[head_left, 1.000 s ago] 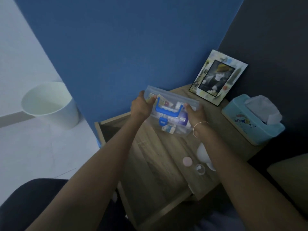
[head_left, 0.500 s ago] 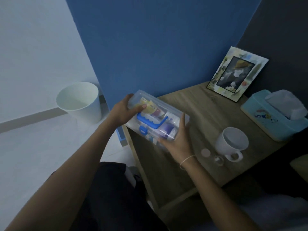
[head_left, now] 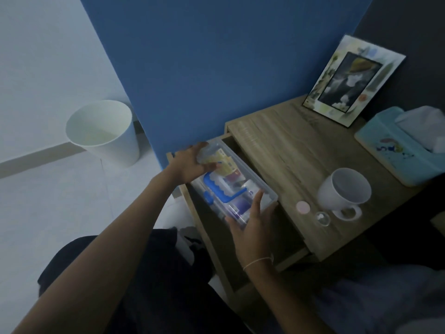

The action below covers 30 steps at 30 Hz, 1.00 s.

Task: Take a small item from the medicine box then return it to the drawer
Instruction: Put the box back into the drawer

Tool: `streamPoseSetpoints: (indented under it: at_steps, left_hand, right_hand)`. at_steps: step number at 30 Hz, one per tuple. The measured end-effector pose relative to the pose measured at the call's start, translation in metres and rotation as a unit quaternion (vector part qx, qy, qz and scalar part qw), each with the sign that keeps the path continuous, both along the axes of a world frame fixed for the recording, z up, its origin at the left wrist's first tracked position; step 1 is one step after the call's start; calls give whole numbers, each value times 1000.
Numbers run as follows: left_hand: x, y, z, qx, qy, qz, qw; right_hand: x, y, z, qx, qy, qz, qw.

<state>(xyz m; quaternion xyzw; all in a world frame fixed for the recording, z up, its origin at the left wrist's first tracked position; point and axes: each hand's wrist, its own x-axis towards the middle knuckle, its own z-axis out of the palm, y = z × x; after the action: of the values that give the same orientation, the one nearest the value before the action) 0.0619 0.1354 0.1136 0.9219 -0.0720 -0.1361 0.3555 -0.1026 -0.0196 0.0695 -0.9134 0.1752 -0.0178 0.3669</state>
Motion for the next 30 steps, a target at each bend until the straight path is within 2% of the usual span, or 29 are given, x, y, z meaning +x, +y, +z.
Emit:
streamPoseSetpoints:
  at_steps: [3, 7, 13, 23, 26, 30]
  left_hand:
    - [3, -2, -22, -3, 32, -21, 999]
    - [10, -7, -51, 44, 83, -44, 995]
    - [21, -17, -73, 61, 121, -76, 988]
    - [18, -16, -88, 82, 114, -92, 986]
    - [8, -19, -89, 163, 53, -119, 978]
    - [-11, -25, -95, 182, -78, -152, 968]
  right_hand:
    - [-3, 3, -15, 2, 16, 1, 1000]
    - [1, 8, -35, 17, 52, -13, 998]
    - [7, 10, -58, 9, 104, -30, 994]
    - [6, 12, -75, -23, 129, -12, 991]
    - [4, 10, -75, -42, 137, -3, 990]
    - [15, -1, -70, -169, 49, 65, 982]
